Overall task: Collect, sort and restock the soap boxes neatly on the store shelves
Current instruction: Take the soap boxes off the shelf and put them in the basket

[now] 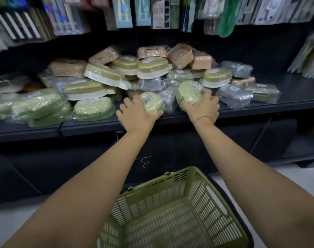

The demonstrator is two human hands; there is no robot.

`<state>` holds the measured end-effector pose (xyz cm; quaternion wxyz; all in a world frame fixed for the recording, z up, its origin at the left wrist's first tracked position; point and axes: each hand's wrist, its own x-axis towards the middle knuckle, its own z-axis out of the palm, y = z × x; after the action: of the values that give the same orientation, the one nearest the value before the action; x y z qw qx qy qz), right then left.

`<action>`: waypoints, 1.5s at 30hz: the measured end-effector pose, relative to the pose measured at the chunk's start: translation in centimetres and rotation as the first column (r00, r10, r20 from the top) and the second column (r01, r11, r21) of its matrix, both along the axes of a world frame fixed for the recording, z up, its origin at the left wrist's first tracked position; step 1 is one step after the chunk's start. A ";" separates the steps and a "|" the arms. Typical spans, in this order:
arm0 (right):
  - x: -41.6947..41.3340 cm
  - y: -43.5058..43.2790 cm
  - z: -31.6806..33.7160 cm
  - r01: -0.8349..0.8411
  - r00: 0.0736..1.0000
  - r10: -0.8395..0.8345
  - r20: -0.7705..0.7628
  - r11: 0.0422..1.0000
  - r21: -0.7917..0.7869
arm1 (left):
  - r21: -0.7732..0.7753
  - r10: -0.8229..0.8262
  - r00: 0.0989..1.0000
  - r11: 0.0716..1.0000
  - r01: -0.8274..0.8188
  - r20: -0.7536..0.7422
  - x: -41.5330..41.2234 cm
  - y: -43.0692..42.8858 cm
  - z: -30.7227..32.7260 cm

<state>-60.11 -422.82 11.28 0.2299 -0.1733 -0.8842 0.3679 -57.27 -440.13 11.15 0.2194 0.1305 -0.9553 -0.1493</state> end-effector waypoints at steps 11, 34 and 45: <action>12.8 2.2 -6.7 -0.447 0.894 0.403 -0.198 0.756 -0.478 | 0.083 -0.200 0.958 0.972 0.221 -0.205 10.1 -6.6 -6.3; 18.7 3.9 -31.0 -0.266 0.597 0.345 0.724 0.937 -0.227 | 0.057 -0.470 0.655 0.835 0.547 0.591 10.6 -9.6 -29.7; 12.5 2.0 -34.9 -0.618 0.471 0.407 0.782 0.785 -0.037 | -0.045 -0.320 0.570 0.844 0.535 0.757 12.6 -8.1 -35.4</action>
<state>-47.60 -420.77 -23.58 -0.2620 -0.0038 -0.9446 0.1975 -44.70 -448.23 -24.27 -0.2033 -0.0898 -0.9750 -0.0031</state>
